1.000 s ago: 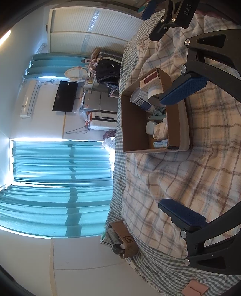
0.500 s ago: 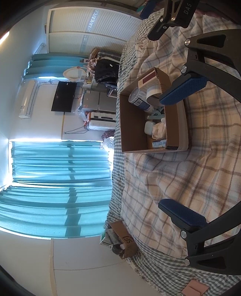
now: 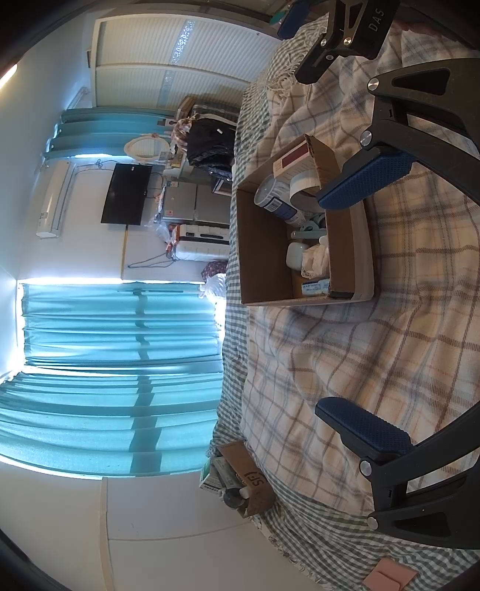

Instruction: Organize objects

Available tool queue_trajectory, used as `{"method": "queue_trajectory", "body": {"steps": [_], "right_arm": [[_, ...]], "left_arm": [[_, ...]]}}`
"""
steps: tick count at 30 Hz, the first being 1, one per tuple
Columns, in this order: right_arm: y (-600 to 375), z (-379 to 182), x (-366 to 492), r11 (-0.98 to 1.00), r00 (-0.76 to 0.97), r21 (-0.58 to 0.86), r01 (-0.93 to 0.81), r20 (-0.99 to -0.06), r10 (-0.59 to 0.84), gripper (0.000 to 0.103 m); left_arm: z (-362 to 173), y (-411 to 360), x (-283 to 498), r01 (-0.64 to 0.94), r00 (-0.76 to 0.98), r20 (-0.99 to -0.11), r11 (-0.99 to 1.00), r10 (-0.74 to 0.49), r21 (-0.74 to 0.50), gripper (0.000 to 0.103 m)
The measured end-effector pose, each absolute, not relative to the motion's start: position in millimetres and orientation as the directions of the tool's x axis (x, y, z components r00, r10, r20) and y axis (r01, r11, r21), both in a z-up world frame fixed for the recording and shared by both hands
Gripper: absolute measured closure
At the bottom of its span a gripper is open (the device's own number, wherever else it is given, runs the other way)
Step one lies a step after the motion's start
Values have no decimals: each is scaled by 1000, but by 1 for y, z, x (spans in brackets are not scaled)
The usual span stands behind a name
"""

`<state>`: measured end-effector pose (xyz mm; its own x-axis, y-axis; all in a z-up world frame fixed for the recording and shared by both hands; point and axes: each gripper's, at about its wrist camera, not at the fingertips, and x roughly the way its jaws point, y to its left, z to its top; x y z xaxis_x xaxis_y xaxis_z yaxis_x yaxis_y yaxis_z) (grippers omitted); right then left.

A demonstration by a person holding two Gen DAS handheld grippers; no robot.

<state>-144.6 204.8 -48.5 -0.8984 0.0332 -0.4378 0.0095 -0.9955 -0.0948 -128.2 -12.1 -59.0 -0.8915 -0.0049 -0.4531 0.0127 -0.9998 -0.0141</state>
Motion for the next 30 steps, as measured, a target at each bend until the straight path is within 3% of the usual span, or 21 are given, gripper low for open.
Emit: {"method": "queue_trajectory", "body": {"steps": [30], "right_arm": [[205, -54, -146, -995, -893, -103, 10, -449, 37, 0]], "left_arm": [[-61, -14, -129, 9, -889, -457, -1000, -6, -4, 0]]}}
